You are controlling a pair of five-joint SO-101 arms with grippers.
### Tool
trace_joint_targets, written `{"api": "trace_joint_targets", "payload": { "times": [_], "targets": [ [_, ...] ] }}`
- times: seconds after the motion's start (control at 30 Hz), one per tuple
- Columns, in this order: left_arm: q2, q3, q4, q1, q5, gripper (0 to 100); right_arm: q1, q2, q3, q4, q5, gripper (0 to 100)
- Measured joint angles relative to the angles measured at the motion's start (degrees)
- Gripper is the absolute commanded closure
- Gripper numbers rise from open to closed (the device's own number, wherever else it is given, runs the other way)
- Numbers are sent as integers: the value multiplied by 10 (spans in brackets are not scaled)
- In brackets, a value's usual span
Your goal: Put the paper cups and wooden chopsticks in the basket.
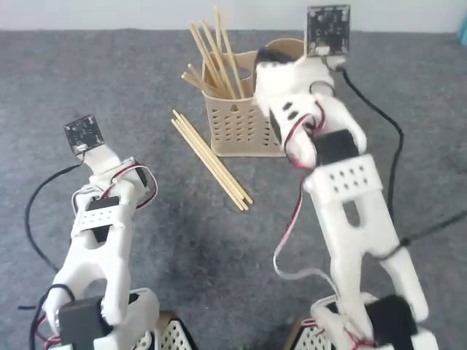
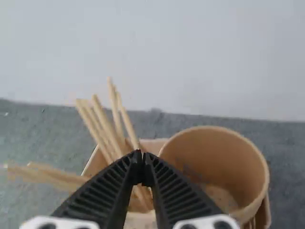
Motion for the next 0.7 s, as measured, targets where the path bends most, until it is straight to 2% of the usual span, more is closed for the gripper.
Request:
{"api": "trace_joint_targets", "payload": {
  "times": [0.13,0.37,0.47,0.63,0.7],
  "targets": [
    [0,0,-23,0,0,985,-25,-93,9,122,-5,986],
    [0,0,-26,0,0,985,-26,-234,34,151,-5,986],
    [0,0,-26,0,0,985,-27,-275,36,197,12,986],
    [0,-14,-26,-31,0,984,-115,-295,96,352,61,943],
    [0,-19,-26,-39,0,984,-139,-285,155,367,66,899]
  ]
}}
